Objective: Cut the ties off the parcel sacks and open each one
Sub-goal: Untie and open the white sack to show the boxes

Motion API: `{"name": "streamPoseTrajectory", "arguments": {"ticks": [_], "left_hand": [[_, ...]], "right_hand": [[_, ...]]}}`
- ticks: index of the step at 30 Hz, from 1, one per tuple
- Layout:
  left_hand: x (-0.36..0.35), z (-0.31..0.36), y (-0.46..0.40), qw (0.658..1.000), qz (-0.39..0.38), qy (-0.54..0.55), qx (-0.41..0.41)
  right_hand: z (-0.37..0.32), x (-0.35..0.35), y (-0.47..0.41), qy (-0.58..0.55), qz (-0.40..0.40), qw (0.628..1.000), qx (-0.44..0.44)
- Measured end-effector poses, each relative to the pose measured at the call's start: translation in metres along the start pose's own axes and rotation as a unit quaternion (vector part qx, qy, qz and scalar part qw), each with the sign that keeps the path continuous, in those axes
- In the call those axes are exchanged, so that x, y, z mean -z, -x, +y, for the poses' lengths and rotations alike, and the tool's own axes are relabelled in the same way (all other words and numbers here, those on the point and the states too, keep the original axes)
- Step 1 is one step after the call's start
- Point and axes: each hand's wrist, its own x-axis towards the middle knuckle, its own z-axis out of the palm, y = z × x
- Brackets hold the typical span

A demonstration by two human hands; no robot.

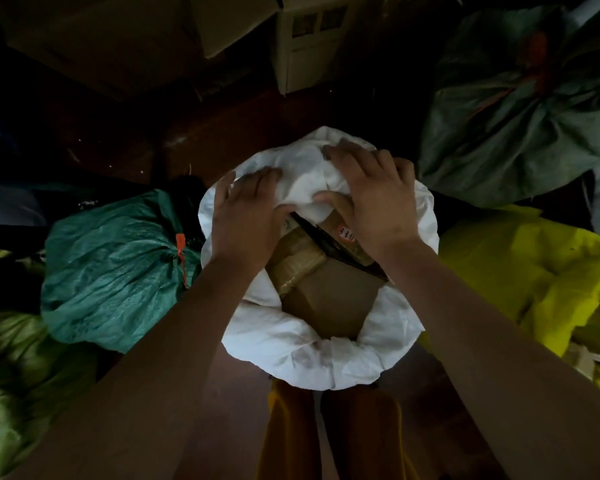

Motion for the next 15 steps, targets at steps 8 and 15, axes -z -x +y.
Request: {"name": "streamPoseTrajectory", "arguments": {"ticks": [8,15], "left_hand": [[0.003,-0.004,-0.001,0.975,0.039,0.214,0.044],[0.008,0.000,-0.006,0.936,0.024,0.328,0.124]], "right_hand": [[-0.003,0.004,-0.004,-0.035,0.026,0.999,0.002],[-0.004,0.013,-0.009,-0.262,-0.031,0.960,-0.097]]}}
